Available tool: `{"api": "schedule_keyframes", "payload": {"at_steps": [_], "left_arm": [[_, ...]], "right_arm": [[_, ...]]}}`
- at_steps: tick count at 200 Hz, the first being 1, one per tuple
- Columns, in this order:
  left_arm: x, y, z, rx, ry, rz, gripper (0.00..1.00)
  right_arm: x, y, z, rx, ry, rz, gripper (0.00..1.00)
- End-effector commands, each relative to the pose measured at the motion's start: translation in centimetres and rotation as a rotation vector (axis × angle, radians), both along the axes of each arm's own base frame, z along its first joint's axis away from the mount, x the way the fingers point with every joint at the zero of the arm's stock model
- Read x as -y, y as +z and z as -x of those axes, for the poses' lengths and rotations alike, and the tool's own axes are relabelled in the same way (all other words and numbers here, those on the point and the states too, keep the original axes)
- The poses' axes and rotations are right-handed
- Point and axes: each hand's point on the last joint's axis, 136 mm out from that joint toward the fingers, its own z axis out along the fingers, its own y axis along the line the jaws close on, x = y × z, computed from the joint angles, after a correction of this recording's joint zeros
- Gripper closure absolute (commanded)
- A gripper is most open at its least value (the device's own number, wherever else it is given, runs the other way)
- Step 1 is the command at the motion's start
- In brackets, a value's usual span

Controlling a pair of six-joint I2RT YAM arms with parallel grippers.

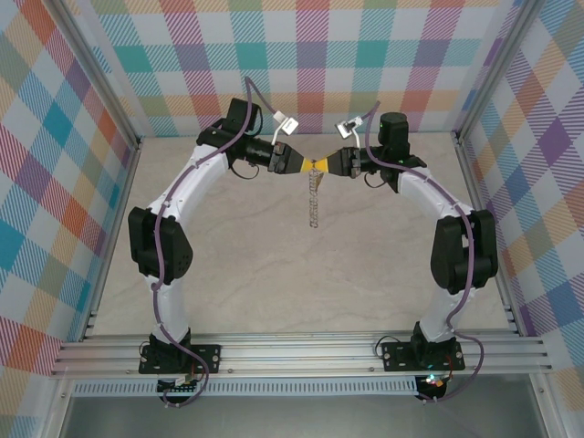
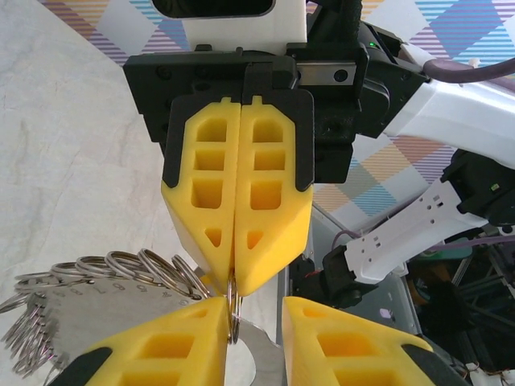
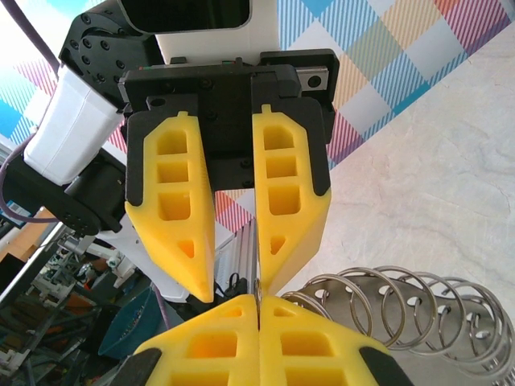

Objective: Put the keys on the keyring

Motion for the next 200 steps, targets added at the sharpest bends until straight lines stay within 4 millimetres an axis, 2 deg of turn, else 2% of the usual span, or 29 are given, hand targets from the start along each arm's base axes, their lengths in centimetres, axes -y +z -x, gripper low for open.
{"api": "schedule_keyframes", "payload": {"at_steps": [1, 51, 84, 105, 124, 137, 147, 168, 181, 200], "left_arm": [[0.6, 0.9, 1.1, 0.011, -0.055, 0.026, 0.76], [0.8, 0.9, 1.5, 0.006, -0.069, 0.028, 0.73], [1.0, 1.0, 1.6, 0.013, -0.072, 0.029, 0.76], [1.1, 1.1, 1.6, 0.017, -0.073, 0.030, 0.86], [1.3, 1.1, 1.7, 0.022, -0.074, 0.028, 1.00], [1.4, 1.1, 1.7, 0.028, -0.069, 0.024, 1.00], [1.4, 1.1, 1.6, 0.033, -0.062, 0.021, 1.00], [1.4, 1.7, 1.0, 0.067, -0.007, 0.024, 1.00], [1.2, 2.2, 0.8, 0.095, 0.036, 0.025, 1.00], [1.0, 2.9, 0.4, 0.131, 0.091, 0.034, 1.00]], "right_arm": [[0.0, 2.1, 1.5, 0.077, 0.033, -0.028, 1.00], [0.0, 2.3, 1.5, 0.081, 0.028, -0.029, 1.00], [0.0, 2.2, 1.6, 0.078, 0.027, -0.028, 1.00], [0.0, 2.1, 1.6, 0.076, 0.025, -0.028, 1.00], [0.0, 2.0, 1.6, 0.077, 0.022, -0.027, 1.00], [0.0, 2.0, 1.6, 0.072, 0.013, -0.026, 1.00], [0.1, 2.0, 1.4, 0.070, -0.010, -0.022, 0.87], [0.3, 2.2, 1.6, 0.079, -0.058, -0.023, 0.68], [0.6, 2.3, 1.8, 0.086, -0.090, -0.023, 0.63], [1.0, 2.3, 2.3, 0.088, -0.137, -0.029, 0.61]]}}
